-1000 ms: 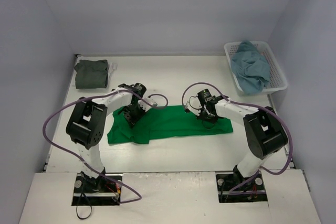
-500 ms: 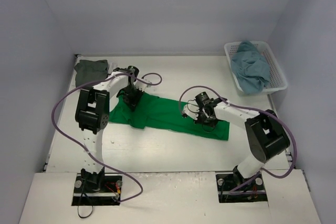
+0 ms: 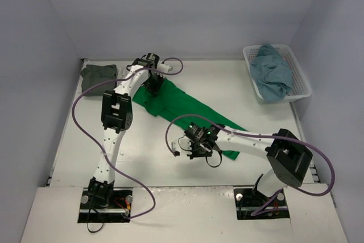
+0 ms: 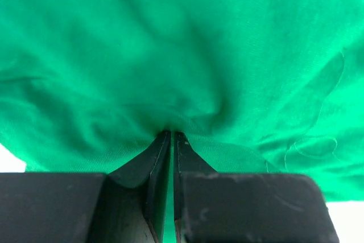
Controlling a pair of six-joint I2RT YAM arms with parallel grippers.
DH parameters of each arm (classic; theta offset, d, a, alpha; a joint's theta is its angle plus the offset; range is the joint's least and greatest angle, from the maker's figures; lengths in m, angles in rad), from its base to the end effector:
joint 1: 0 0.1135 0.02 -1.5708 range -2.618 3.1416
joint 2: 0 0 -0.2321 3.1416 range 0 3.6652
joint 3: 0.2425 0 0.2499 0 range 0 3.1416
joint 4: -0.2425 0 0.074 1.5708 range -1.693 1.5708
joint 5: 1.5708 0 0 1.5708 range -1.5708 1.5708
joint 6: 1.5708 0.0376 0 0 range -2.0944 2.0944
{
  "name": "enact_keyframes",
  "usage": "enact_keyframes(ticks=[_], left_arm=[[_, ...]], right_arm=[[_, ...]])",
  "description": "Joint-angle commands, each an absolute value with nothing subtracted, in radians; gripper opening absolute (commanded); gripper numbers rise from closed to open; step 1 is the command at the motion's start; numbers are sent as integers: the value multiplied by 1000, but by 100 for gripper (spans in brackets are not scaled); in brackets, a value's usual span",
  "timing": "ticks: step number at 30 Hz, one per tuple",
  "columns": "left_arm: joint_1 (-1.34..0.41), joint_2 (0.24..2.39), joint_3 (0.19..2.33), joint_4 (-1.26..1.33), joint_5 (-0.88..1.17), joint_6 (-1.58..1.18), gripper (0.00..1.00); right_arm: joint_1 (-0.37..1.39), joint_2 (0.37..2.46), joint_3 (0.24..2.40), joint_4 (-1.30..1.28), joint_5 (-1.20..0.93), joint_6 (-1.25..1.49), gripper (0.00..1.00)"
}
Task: Fold and stack the t-shirts
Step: Rotate the tshirt 90 degrees
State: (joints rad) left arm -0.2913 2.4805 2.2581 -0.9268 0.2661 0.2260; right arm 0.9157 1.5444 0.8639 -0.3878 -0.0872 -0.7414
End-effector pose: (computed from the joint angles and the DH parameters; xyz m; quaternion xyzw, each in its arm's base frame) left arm 0.4744 -0.1525 0.1604 0.2747 0.9299 -0.1364 0.2030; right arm 0.1764 0.2350 0.1419 -0.7205 0.6461 0.0637 0.2438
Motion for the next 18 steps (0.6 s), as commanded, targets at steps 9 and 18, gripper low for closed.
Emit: enact_keyframes(ticks=[9, 18], left_arm=[[-324, 2462, 2226, -882, 195, 248, 3], [-324, 2434, 2182, -893, 201, 239, 2]], right_arm=[[773, 1410, 1035, -307, -14, -660, 0], [600, 1546, 1048, -147, 170, -623, 0]])
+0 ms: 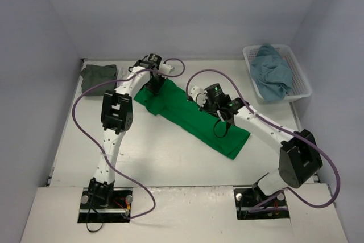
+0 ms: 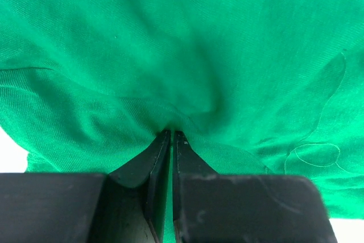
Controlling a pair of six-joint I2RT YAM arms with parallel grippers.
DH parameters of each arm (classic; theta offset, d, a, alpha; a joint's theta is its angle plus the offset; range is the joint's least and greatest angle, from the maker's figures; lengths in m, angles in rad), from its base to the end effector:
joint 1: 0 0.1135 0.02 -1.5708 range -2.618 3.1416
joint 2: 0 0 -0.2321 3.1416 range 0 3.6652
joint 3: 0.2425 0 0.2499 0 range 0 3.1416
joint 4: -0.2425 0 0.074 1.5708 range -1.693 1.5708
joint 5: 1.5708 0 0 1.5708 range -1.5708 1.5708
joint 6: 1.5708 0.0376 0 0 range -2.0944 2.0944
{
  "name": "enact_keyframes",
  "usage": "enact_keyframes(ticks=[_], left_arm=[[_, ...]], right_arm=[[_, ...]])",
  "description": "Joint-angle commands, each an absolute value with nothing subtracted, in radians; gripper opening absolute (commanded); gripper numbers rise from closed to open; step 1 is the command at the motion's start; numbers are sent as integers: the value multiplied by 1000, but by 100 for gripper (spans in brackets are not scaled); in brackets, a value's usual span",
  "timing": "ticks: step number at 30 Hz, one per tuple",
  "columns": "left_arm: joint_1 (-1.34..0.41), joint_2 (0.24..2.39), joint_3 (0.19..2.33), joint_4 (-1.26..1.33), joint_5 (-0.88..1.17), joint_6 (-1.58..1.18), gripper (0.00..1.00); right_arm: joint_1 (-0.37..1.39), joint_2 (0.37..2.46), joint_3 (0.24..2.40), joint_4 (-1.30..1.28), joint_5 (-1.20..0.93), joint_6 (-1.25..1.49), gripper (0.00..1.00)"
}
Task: Fold and stack the t-shirts
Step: Rotate the tshirt 90 degrees
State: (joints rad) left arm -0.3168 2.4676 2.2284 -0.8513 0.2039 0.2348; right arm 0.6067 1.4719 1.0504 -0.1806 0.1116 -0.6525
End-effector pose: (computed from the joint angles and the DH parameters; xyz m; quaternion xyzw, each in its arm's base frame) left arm 0.4751 -0.1638 0.1609 0.2864 0.9231 -0.1085 0.2324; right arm 0.2774 0.1874 0.2369 -0.4993 0.7295 -0.0600 0.4637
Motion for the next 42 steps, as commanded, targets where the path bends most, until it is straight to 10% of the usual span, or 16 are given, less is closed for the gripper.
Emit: enact_keyframes(ticks=[1, 32, 39, 42], left_arm=[[-324, 2431, 2172, -885, 210, 233, 2], [-331, 2513, 2227, -856, 288, 218, 4], [-370, 2634, 2468, -1038, 314, 248, 18], [-408, 2645, 2493, -1055, 342, 261, 44]], right_arm=[[598, 1566, 1043, -147, 164, -620, 0], [804, 1681, 930, -367, -144, -618, 0], [920, 1674, 948, -379, -213, -589, 0], [954, 1689, 962, -379, -227, -580, 0]])
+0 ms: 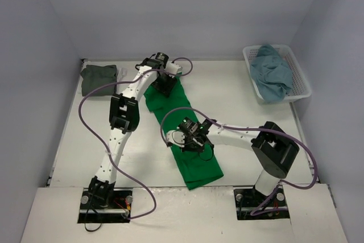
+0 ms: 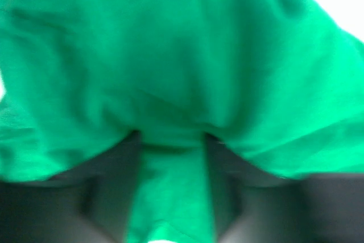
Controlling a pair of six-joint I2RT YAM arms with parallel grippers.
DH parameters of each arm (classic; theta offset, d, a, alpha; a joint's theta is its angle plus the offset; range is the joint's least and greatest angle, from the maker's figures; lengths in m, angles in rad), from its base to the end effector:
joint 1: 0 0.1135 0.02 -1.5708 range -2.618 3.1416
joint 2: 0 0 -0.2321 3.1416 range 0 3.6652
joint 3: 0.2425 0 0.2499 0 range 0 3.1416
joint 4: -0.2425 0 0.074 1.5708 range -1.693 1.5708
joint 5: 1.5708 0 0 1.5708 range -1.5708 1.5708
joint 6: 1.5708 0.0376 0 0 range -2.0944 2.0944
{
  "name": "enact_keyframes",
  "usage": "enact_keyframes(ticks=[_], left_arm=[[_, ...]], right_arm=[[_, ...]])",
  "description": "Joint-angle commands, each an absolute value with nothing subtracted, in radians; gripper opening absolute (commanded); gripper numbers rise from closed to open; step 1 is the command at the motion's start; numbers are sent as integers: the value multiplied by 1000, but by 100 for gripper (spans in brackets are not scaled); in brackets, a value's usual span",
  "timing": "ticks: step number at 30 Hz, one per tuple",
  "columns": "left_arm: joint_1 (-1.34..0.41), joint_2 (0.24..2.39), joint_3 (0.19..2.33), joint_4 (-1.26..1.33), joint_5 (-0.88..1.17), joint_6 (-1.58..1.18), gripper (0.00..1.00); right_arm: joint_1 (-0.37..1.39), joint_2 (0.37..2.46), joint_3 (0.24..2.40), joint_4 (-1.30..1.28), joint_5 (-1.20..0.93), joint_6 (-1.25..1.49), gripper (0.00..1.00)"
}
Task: Fold and stack the t-shirts
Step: Rotate the tshirt 90 degrees
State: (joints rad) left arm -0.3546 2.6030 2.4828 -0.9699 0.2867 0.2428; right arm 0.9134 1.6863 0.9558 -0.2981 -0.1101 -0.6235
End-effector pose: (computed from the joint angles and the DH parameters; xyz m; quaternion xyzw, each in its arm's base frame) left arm 0.4822 -0.1899 0.1654 0.3154 0.9087 -0.1517 0.2275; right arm 0.1953 0.2597 0.1315 -0.6792 0.6814 0.0911 0.2569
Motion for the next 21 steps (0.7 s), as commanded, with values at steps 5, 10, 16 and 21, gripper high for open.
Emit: enact_keyframes(ticks=[5, 10, 16, 21], left_arm=[[-474, 2668, 2526, -1074, 448, 213, 66], [-491, 2706, 2629, -1071, 499, 121, 69], [-497, 2753, 2698, -1054, 406, 58, 74], [-495, 2775, 2707, -1031, 175, 14, 74]], right_arm=[[997, 1741, 1002, -368, -245, -568, 0], [1022, 1769, 1022, -367, -232, -565, 0], [1023, 1785, 1043, -357, -219, -560, 0], [1026, 1787, 1040, -357, -210, -551, 0]])
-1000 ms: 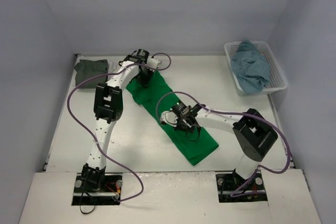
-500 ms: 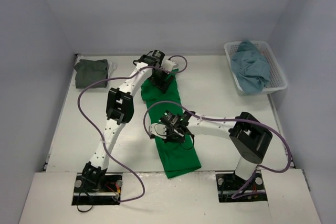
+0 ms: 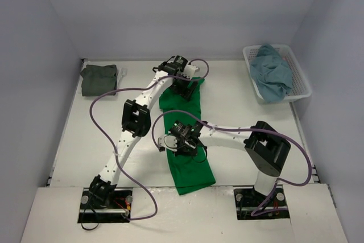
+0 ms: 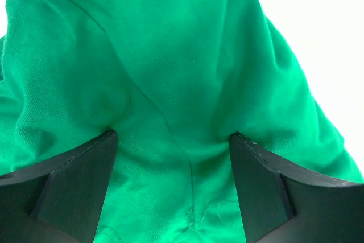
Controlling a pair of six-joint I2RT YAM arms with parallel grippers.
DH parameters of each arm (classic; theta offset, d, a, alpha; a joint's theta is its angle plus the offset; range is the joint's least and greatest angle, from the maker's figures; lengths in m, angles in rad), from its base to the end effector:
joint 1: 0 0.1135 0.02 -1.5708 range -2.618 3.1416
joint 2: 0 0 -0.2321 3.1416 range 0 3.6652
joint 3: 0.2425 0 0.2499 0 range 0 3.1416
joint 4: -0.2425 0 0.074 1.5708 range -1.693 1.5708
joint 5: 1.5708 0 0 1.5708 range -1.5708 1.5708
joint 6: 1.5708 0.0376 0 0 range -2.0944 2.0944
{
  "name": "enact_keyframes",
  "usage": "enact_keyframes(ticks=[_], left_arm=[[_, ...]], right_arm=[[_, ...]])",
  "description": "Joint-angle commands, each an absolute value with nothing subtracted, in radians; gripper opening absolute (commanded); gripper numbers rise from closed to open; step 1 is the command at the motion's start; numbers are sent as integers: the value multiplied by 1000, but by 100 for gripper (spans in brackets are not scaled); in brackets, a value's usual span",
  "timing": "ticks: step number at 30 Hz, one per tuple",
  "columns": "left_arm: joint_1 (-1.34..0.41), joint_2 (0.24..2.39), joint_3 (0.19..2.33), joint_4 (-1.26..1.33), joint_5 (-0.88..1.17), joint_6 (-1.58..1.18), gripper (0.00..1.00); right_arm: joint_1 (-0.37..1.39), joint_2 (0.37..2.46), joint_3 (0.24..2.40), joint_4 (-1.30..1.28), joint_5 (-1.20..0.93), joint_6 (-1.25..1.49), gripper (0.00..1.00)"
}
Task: Fold and stack the t-shirts
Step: Rotate the tshirt 90 degrees
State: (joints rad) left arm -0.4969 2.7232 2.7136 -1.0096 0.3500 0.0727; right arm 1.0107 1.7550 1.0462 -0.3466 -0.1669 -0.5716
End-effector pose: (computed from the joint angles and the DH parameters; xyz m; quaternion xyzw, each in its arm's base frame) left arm 0.4620 -0.2652 0.1724 0.3117 0.8960 -0.2202 0.2269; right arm 0.1756 0.2918 0.1327 -0.7002 0.6623 0.1340 0.2303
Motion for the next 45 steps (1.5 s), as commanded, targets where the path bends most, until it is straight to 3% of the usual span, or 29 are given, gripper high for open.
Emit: enact_keyframes(ticks=[1, 10, 13, 21, 45], left_arm=[[-491, 2778, 2712, -1031, 146, 12, 74], [-479, 2829, 2746, -1037, -43, -8, 75], [-471, 2841, 2766, -1016, -93, -14, 82], [-439, 2810, 2789, -916, -164, -2, 83], [-423, 2519, 2735, -775, 33, -2, 83]], right_arm=[[1028, 1784, 1032, -357, -210, -552, 0], [1025, 1749, 1012, -356, -202, -543, 0], [1025, 1741, 1003, -354, -198, -535, 0], [1012, 1717, 991, -336, -175, -508, 0], [882, 1687, 979, -276, -140, -508, 0]])
